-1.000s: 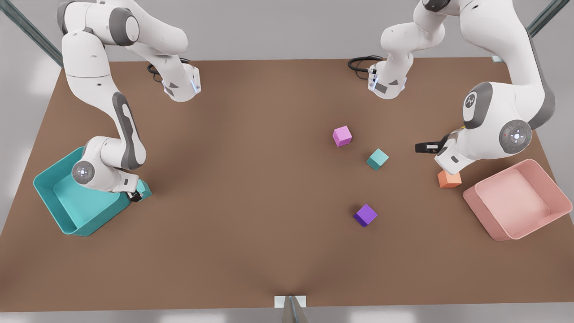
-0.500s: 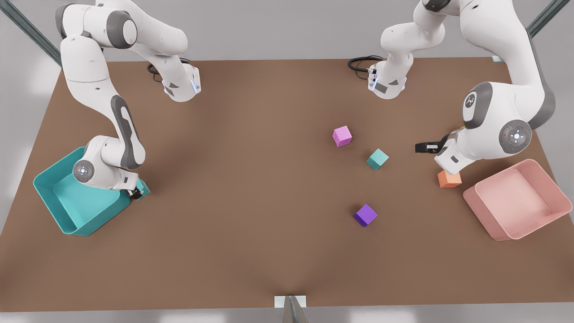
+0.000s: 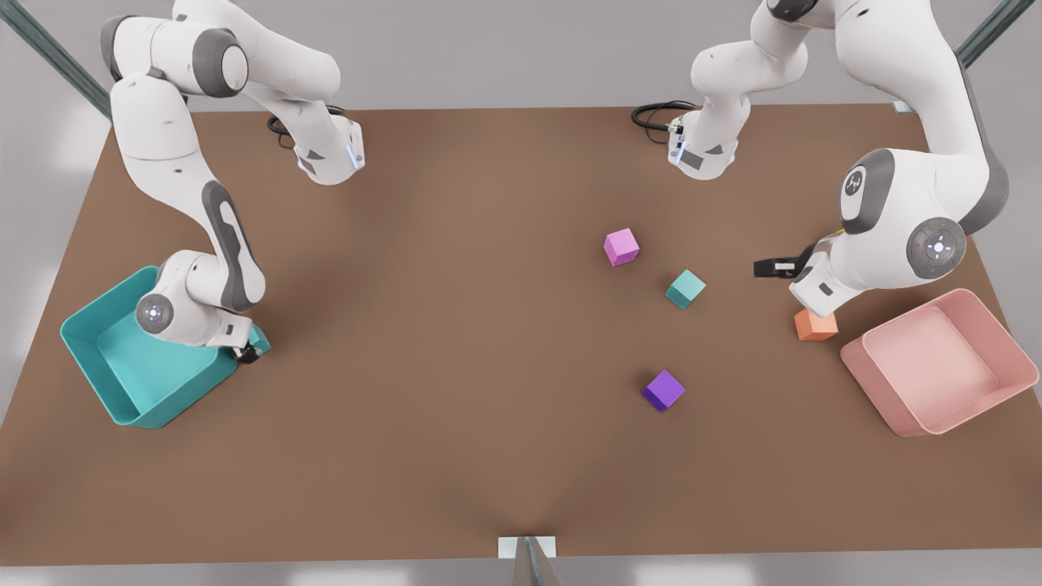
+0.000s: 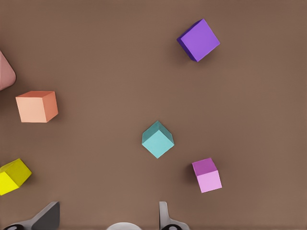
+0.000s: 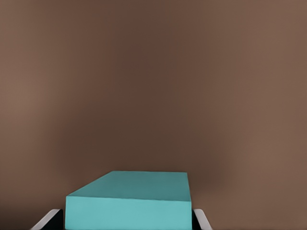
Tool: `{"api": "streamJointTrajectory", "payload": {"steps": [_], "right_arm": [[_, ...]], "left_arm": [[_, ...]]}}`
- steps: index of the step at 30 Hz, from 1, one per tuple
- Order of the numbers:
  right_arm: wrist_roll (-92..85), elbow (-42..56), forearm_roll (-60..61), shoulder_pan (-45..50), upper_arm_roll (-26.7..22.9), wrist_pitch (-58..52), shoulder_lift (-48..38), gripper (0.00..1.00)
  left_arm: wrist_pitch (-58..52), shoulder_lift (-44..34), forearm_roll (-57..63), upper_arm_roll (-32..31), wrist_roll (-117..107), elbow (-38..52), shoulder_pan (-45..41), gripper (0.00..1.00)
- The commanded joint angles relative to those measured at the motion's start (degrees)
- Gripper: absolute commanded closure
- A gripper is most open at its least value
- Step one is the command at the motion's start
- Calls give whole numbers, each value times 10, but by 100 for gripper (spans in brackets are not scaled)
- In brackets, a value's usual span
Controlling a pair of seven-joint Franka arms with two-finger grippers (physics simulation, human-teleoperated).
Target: Stack the two blue cubes on top of each other
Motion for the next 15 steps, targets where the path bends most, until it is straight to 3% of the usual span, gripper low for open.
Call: {"api": "streamJointTrajectory", "payload": {"steps": [1, 4, 5, 7, 10, 13, 15], "right_arm": [[-1, 0, 4, 0, 0, 14, 6, 0], [-1, 2, 5, 0, 1, 17, 10, 3], [-1, 2, 5, 0, 1, 17, 10, 8], [-1, 3, 5, 0, 1, 16, 10, 32], [-1, 7, 5, 0, 3, 10, 9, 38], [-2, 12, 5, 0, 3, 8, 9, 58], [-1, 20, 7, 0, 5, -8, 2, 59]], "left_arm": [[0, -1, 0, 0, -1, 0, 0, 0], [0, -1, 0, -1, -1, -1, 0, 0], [0, -1, 0, 0, -1, 0, 0, 0], [0, -1, 0, 0, -1, 0, 0, 0], [0, -1, 0, 0, -1, 0, 0, 0], [0, 0, 0, -1, -1, 0, 0, 0], [0, -1, 0, 0, -1, 0, 0, 0]]}}
